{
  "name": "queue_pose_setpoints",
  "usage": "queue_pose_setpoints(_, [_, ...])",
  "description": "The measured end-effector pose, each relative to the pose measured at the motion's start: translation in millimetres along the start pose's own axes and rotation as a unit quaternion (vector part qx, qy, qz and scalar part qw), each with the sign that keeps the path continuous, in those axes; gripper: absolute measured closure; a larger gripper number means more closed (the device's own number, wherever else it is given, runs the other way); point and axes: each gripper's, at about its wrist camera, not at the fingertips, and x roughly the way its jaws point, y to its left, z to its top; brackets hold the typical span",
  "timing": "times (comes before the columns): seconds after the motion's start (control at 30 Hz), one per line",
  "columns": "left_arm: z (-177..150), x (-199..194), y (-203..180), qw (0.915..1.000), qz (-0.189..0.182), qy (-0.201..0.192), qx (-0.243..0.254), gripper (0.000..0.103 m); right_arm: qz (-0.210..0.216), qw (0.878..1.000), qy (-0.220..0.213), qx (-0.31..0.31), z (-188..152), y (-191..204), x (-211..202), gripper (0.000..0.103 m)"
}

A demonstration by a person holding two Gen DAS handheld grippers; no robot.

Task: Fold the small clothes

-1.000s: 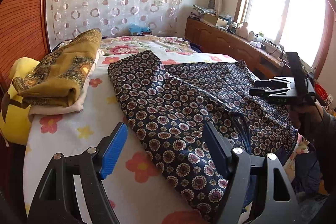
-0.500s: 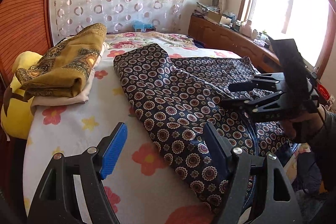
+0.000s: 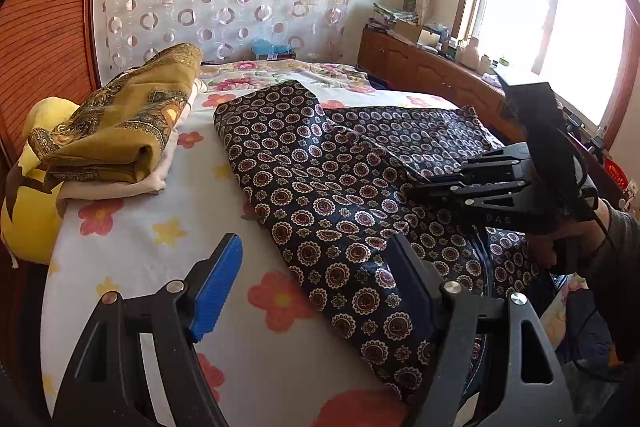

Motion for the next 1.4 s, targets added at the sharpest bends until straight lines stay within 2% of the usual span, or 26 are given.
queue_pose_setpoints(0.1, [0,0,-2,1.0000,-0.001,0.000,0.001,0.028,-0.006,1.000,-0.021,-0.005,-3,2,-9,0.098])
queue_pose_setpoints(0.27, [2,2,-8,0.9999,-0.009,0.001,0.005,0.028,-0.020,0.997,-0.064,0.021,-16,-11,-41,0.099])
queue_pose_setpoints(0.67, [12,10,-43,0.9993,-0.024,0.000,0.030,0.028,-0.087,0.990,-0.071,0.090,-91,-60,-94,0.099])
queue_pose_setpoints(1.07, [18,18,-59,0.9981,-0.038,0.004,0.047,0.028,-0.154,0.973,-0.092,0.149,-145,-59,-158,0.099])
queue_pose_setpoints(1.2, [18,22,-61,0.9979,-0.039,0.010,0.051,0.028,-0.202,0.963,-0.095,0.152,-156,-52,-173,0.099])
queue_pose_setpoints(1.4, [17,28,-68,0.9975,-0.041,0.016,0.056,0.028,-0.204,0.960,-0.076,0.174,-168,-52,-175,0.099])
